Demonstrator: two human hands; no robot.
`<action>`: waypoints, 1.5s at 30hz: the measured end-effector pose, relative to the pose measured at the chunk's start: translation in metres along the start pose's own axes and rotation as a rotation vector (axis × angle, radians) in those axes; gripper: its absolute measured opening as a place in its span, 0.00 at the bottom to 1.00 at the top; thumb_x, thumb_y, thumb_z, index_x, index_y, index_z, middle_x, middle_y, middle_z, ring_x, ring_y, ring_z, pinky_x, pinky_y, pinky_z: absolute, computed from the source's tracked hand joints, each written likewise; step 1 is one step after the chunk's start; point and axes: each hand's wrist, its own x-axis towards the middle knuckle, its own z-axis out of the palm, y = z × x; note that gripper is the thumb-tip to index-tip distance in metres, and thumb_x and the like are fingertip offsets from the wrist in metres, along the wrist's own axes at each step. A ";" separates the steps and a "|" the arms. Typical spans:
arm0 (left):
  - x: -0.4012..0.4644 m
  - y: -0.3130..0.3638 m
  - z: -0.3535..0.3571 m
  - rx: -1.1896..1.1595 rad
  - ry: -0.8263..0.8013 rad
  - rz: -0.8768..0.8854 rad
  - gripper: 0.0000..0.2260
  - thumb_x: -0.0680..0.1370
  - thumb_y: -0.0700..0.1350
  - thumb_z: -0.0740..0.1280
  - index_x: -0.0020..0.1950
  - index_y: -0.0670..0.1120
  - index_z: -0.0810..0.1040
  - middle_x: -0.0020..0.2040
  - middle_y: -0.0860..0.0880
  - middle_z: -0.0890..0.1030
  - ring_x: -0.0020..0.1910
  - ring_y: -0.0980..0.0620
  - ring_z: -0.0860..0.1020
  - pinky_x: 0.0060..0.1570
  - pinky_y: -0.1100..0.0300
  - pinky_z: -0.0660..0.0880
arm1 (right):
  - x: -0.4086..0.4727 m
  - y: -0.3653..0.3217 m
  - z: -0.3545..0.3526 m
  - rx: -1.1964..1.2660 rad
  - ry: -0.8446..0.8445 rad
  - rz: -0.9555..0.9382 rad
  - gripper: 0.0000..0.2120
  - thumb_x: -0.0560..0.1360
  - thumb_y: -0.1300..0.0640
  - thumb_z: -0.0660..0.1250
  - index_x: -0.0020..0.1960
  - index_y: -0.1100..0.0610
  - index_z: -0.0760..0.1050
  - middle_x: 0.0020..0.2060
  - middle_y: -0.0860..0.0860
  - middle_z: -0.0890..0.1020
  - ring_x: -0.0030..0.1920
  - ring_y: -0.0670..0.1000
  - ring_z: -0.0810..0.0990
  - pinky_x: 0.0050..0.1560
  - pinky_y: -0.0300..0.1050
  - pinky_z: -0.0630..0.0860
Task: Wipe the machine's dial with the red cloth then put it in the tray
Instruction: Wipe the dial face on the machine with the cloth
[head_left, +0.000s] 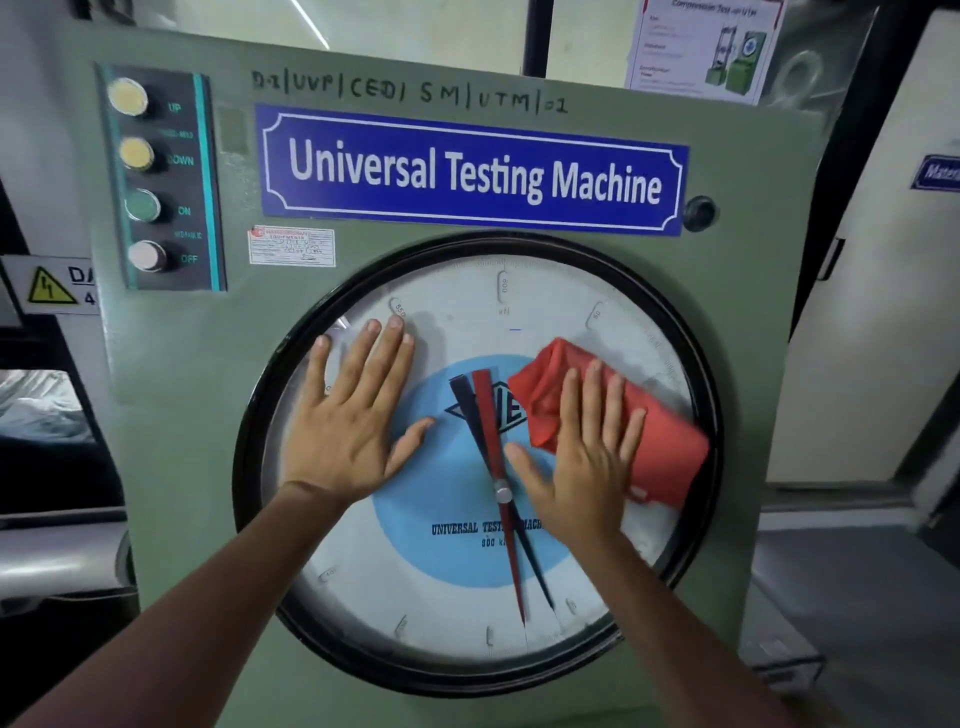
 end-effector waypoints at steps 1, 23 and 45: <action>0.000 0.001 0.000 0.001 0.009 -0.005 0.39 0.84 0.66 0.53 0.88 0.43 0.54 0.88 0.45 0.55 0.87 0.44 0.55 0.85 0.37 0.44 | -0.013 -0.009 0.004 0.013 -0.033 0.013 0.50 0.79 0.23 0.51 0.89 0.54 0.49 0.89 0.54 0.49 0.89 0.59 0.45 0.84 0.73 0.45; -0.003 -0.002 0.005 -0.025 0.038 -0.011 0.37 0.85 0.62 0.55 0.88 0.43 0.52 0.88 0.45 0.55 0.88 0.46 0.53 0.86 0.39 0.44 | 0.083 -0.057 -0.014 -0.029 -0.065 -0.362 0.50 0.78 0.21 0.48 0.89 0.53 0.52 0.89 0.52 0.53 0.89 0.57 0.49 0.86 0.69 0.45; -0.004 -0.001 0.001 -0.047 0.002 -0.010 0.37 0.85 0.65 0.51 0.88 0.43 0.53 0.89 0.46 0.53 0.88 0.46 0.51 0.86 0.39 0.42 | 0.051 -0.076 -0.001 0.041 -0.063 -0.307 0.47 0.79 0.23 0.54 0.89 0.50 0.52 0.89 0.53 0.53 0.89 0.59 0.47 0.84 0.72 0.45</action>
